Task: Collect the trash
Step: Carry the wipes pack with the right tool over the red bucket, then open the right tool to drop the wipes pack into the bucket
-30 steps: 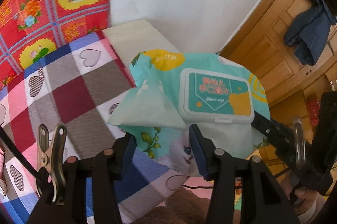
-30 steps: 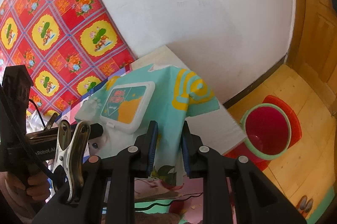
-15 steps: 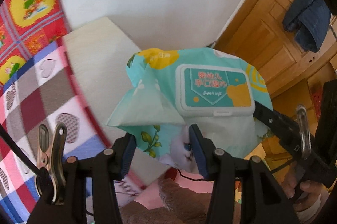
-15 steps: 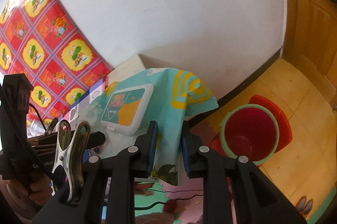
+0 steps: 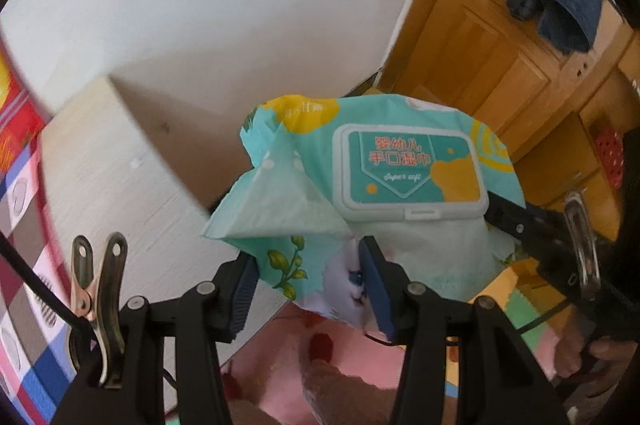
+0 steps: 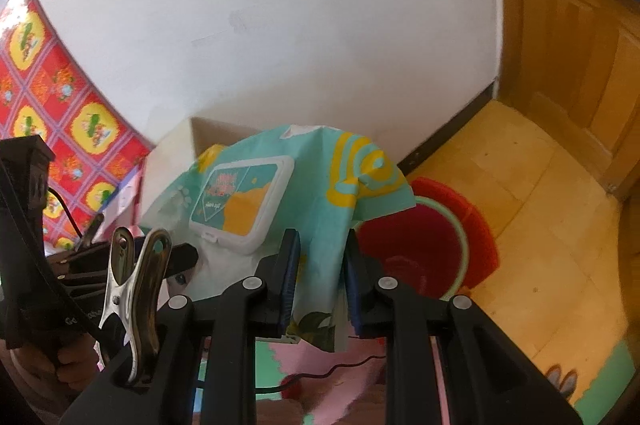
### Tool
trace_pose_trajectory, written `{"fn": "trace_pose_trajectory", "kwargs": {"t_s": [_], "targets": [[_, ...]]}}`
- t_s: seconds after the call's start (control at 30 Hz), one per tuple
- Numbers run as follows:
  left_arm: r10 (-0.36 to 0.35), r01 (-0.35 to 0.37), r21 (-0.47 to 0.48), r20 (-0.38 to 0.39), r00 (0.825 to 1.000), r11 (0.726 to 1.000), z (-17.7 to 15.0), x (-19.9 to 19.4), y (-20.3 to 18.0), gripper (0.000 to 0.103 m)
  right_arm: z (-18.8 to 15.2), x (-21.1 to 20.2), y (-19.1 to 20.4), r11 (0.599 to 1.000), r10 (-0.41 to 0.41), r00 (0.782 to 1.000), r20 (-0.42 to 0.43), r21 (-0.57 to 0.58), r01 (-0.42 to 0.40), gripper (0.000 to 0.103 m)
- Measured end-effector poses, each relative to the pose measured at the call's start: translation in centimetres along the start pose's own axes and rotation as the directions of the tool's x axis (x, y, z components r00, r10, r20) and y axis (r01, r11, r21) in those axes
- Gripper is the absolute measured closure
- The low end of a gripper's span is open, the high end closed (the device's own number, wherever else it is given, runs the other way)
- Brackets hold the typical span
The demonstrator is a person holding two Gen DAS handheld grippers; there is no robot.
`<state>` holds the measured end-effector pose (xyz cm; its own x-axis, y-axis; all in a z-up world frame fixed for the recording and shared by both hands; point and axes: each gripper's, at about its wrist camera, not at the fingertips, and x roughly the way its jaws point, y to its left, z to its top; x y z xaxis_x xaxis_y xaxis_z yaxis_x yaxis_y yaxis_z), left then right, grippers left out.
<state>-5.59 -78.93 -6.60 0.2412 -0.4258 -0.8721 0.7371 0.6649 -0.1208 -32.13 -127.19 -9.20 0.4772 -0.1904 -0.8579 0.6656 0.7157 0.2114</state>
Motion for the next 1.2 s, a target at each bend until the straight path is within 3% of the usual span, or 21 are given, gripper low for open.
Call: {"fn": "trace_pose_trajectory", "kwargs": {"t_s": [0.5, 0.67, 0.9, 1.2], "targets": [[0.003, 0.000, 0.030, -0.102, 0.995, 1.000, -1.6, 13.0, -5.7, 0.052, -1.8, 7.1, -10.3, 0.993, -0.122, 0.987, -0.109, -0.007, 0.122, 0.079], [-0.005, 0.007, 0.019, -0.138, 0.990, 1.000, -2.1, 17.4, -5.9, 0.052, -2.4, 9.9, -13.0, 0.990, -0.141, 0.980, -0.139, -0.007, 0.141, 0.079], [0.037, -0.035, 0.018, -0.186, 0.982, 0.999, -2.2, 23.6, -5.3, 0.051, -4.0, 15.5, -15.6, 0.989, -0.148, 0.972, -0.180, -0.028, 0.146, 0.079], [0.049, -0.044, 0.025, -0.246, 0.968, 0.999, -1.7, 28.1, -3.8, 0.051, -4.6, 20.6, -17.3, 0.989, -0.147, 0.958, -0.246, -0.023, 0.146, 0.079]]}}
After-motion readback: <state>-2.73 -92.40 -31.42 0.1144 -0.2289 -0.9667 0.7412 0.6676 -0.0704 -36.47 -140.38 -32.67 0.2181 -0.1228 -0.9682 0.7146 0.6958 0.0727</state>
